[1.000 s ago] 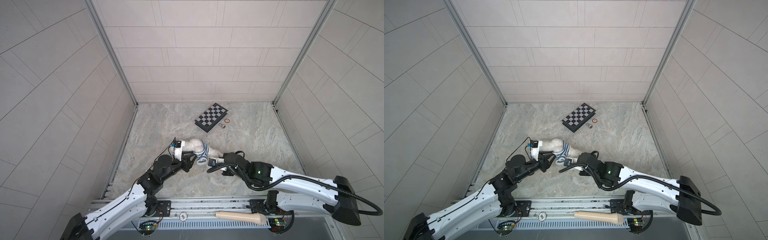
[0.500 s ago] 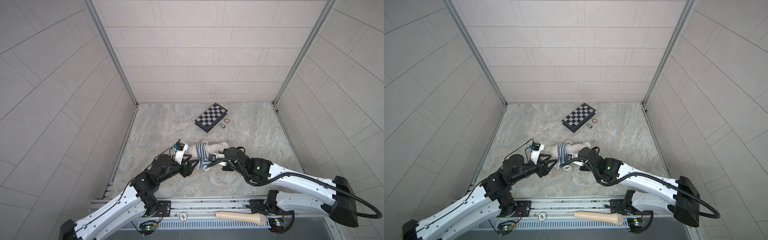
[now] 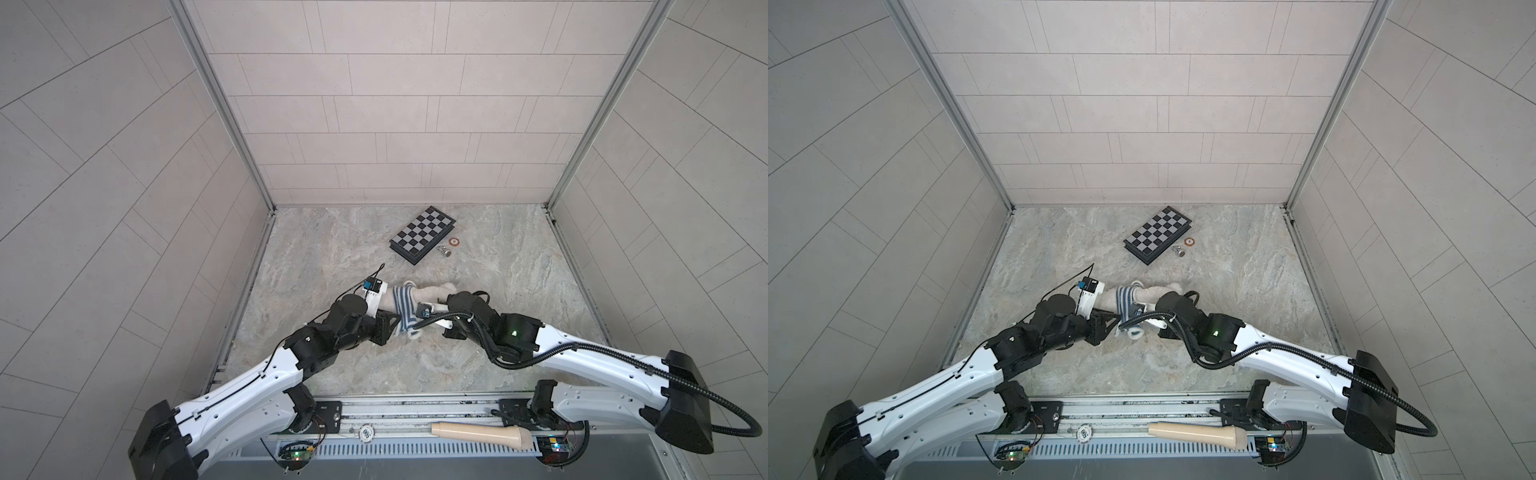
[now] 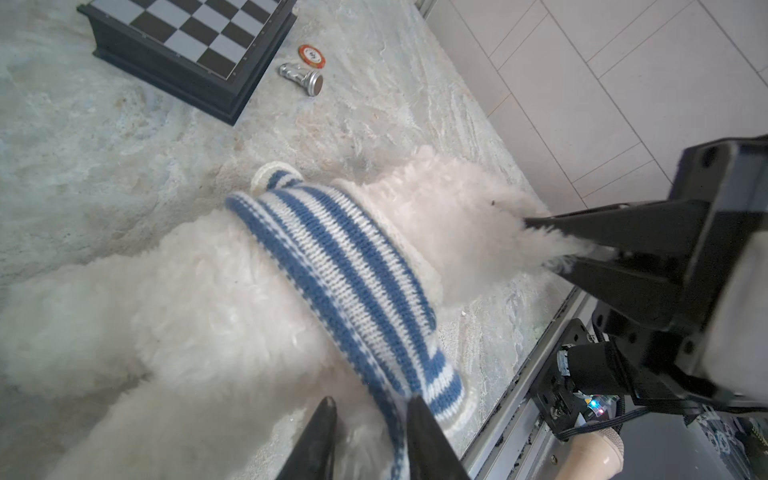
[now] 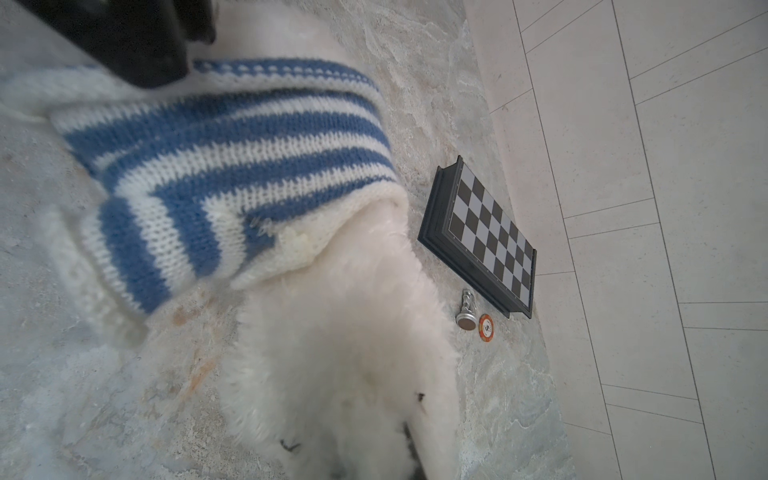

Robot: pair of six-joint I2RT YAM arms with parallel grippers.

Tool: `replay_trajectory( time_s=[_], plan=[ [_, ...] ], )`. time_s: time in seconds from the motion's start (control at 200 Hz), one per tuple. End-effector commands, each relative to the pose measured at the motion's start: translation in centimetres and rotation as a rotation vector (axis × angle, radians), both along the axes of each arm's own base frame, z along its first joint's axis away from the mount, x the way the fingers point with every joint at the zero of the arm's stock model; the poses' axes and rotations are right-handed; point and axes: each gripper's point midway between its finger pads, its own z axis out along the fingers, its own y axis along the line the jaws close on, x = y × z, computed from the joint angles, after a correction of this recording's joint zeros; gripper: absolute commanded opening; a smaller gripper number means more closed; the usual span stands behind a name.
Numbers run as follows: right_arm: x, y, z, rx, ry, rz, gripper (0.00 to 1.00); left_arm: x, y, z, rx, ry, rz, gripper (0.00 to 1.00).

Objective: Dress the teddy bear

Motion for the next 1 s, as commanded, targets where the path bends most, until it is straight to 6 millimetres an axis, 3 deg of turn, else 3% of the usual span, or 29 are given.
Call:
replay_trajectory(
  time_s=[0.0,0.471,0.841,0.996],
  plan=[
    [0.3,0.4,1.7,0.079,-0.037,-0.010,0.00,0.3,-0.2,0.6,-0.024,0.025,0.046,0.35],
    [-0.2,0.3,1.1,0.102,-0.043,-0.005,0.00,2.1,-1.7,1.4,-0.051,0.024,0.078,0.36],
    [0.1,-0.3,1.0,0.082,-0.058,-0.032,0.00,1.9,-1.5,1.6,-0.042,0.026,0.073,0.00],
    [0.8,-1.2,1.3,0.101,-0.062,-0.096,0.00,1.9,0.4,0.3,0.023,0.028,0.114,0.00]
  ],
)
